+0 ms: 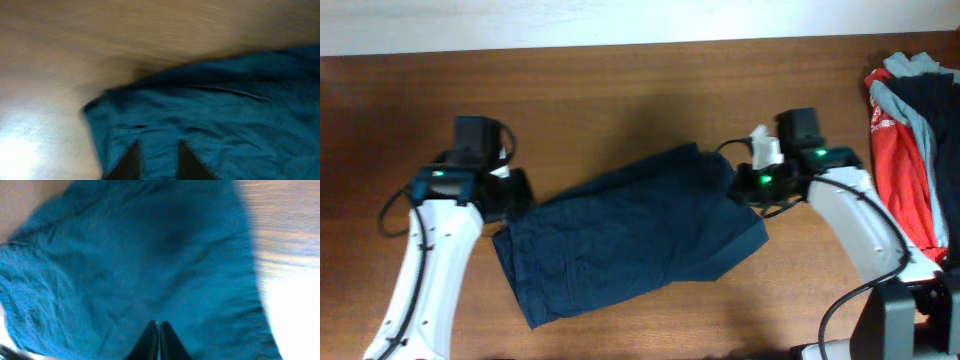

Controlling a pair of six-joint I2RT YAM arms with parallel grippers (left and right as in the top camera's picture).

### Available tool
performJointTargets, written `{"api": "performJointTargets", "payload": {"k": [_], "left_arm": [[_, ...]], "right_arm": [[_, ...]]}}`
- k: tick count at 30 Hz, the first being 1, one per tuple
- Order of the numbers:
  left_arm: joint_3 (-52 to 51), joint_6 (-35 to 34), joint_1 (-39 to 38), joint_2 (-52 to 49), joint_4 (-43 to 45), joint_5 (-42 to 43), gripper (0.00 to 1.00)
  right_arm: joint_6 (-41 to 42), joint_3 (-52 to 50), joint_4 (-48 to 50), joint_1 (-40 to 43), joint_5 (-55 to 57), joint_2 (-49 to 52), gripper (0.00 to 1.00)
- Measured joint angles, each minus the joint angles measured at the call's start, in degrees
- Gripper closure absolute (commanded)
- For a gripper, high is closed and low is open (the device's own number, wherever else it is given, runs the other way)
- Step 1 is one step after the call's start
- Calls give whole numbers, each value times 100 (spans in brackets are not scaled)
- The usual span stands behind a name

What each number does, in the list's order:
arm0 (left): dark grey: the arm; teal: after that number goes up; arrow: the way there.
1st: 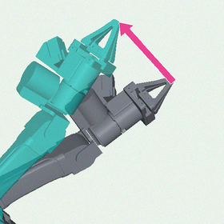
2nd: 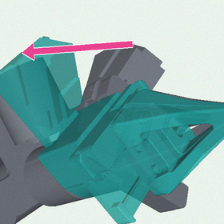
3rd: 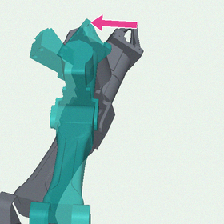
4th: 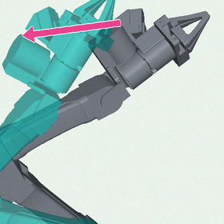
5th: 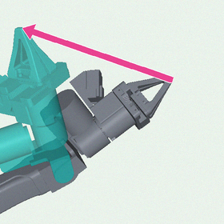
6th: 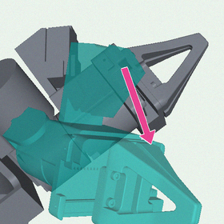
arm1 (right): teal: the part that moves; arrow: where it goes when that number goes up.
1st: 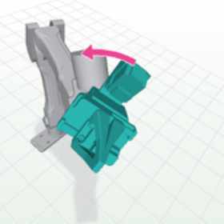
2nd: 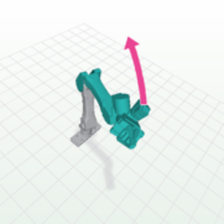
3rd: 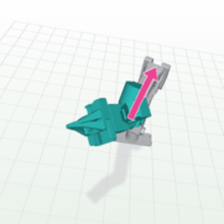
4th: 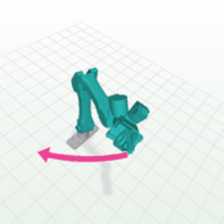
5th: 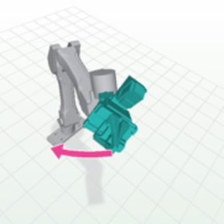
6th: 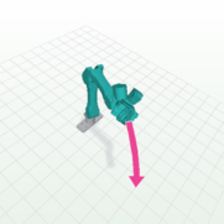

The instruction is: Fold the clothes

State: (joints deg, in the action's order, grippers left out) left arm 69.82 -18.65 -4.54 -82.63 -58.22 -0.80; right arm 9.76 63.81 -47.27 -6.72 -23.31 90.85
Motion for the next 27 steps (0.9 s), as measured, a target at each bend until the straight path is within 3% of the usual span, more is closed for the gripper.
{"api": "performJointTargets", "payload": {"k": [4,10,17,22,27], "left_arm": [[-586,247,-621,-444,627,210,89],[-1167,328,-636,-1572,1335,227,90],[-1176,328,-308,-1912,1296,11,90],[-981,439,129,-1930,1117,-74,90],[-293,546,208,-2004,372,-262,89]], "right_arm": [[79,-254,-55,-673,498,319,95],[374,-614,-103,-472,962,933,95],[1095,-743,-595,380,1615,1104,96],[1193,-765,-848,979,1895,1099,96],[973,-743,-997,1005,1611,807,96]]}}
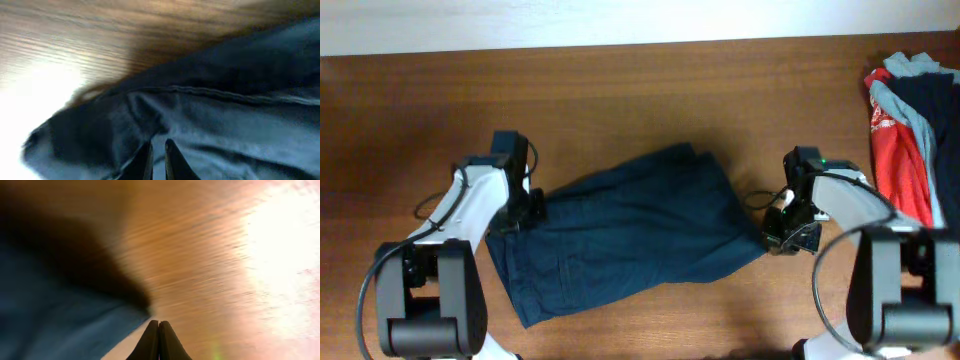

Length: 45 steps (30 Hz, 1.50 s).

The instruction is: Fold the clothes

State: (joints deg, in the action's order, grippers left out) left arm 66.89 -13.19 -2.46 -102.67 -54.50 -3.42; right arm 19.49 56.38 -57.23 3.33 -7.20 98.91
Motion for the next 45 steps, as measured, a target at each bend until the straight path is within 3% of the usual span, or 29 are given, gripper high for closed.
{"api": "performJointTargets", "payload": {"k": [5,10,16,26,34,40,45], "left_arm": [[815,37,-144,2,-645,94,88],[876,39,-363,2,-697,501,87],[855,-247,-546,2,-960,577,87],[-46,-761,-546,2,-730,533,85],[-739,-850,-546,2,-455,531,82],[-761,-894,-551,2,59,225,70],[-713,-868,-476,2,614,35,70]], "right_arm": [[-911,170,1078,-155,-1453,-1156,95],[-1163,308,2343,-586,-2166,-1539,95],[-723,348,3969,-1263,-2409,-570,95],[476,330,5195,-1574,-2227,1250,96],[1165,391,5436,-1228,-588,1375,96],[1091,529,4688,-201,-238,1248,96],[802,549,3965,76,-136,1040,94]]}}
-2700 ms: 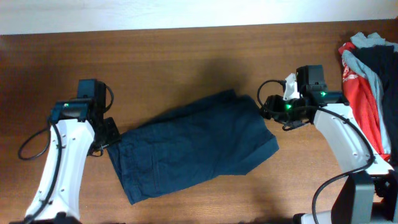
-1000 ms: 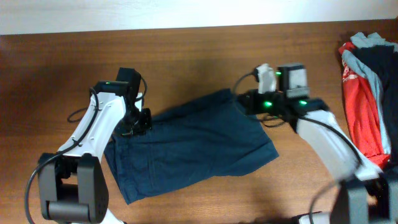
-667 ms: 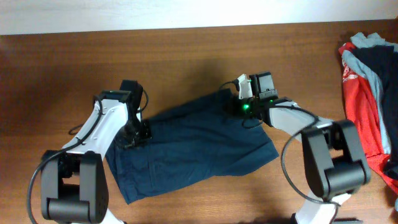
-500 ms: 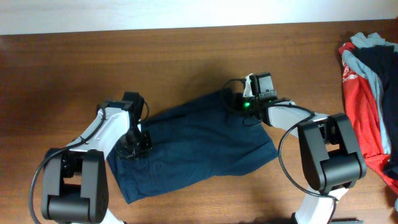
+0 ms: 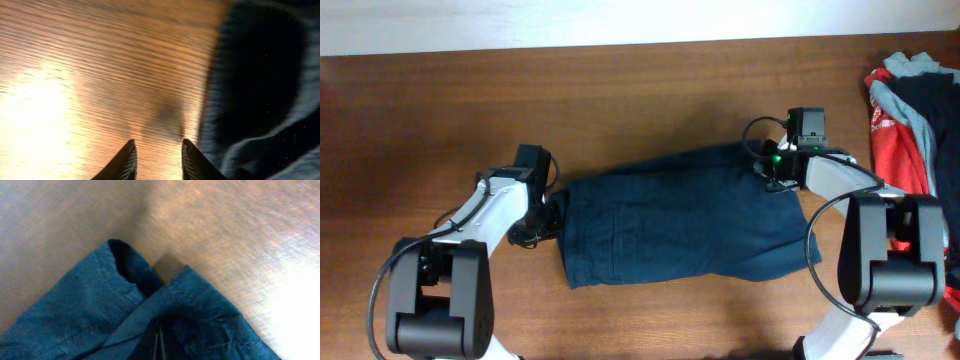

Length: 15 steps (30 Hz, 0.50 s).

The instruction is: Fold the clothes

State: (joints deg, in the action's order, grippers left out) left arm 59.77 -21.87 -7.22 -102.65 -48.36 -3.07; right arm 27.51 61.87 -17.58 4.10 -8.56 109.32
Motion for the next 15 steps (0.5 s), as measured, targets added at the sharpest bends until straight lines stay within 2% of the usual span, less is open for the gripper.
{"api": "performJointTargets", "payload": {"k": [1,2,4,6,10,15], "left_arm": [[74,0,72,0,-87,-28,71],[164,2,140,0,-186,-42,71],[584,136,334,0,-575,-4,71],[949,302,422,0,-833,229,71],[1351,684,330,2,-549,772,66],[1392,1386,-59,-9,201,1073,65]], "right_arm": [[-39,-33,-157,0,20,-79,88],[-57,-103,-341,0,13,-216,75],[-116,-192,-643,0,-35,-533,65],[-103,-236,-951,-2,-153,-1014,59],[-131,-219,-1390,-57,-428,-2144,60],[-203,-197,-2048,-476,-649,-2295,78]]}}
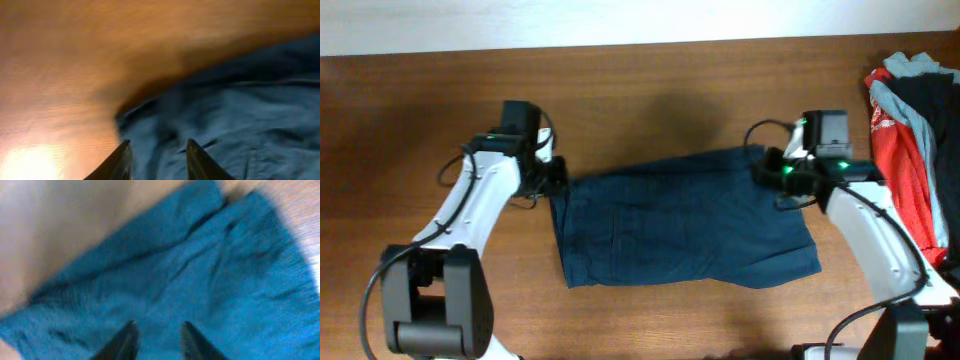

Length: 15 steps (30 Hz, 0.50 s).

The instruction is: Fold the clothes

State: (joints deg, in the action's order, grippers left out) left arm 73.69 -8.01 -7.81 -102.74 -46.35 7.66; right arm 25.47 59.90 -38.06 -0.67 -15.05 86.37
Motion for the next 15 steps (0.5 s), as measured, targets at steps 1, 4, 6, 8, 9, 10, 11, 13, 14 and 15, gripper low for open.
{"api": "performJointTargets", "payload": {"k": [1,4,6,8,9,10,11,13,14,15], "left_arm": [[0,107,-79,-15,74,33,65],[13,433,-273,-289,319,96,68],[13,557,-302,-623,448,101,83],[13,645,-299,-898,557,83,100],[13,673,-286,-942,546,63,100],[13,682,-282,-955,525,42,100],[15,695,-273,-955,503,22,100],[15,697,-223,-931,435,-24,100],[15,697,-181,-911,396,-59,100],[15,697,-81,-846,356,-125,100]], "right_arm": [[-13,-4,-44,-87,-9,35,80],[-120,-57,-223,-612,-26,367,83],[-173,-90,-254,-813,-26,586,83],[-190,-90,-258,-883,-13,787,83],[-192,-90,-267,-887,4,855,83],[-197,-90,-264,-885,50,920,82],[-197,-90,-267,-885,85,951,83],[-199,-90,-260,-885,177,1016,82],[-199,-92,-267,-885,219,1058,83],[-195,-92,-264,-885,282,1130,83]]}}
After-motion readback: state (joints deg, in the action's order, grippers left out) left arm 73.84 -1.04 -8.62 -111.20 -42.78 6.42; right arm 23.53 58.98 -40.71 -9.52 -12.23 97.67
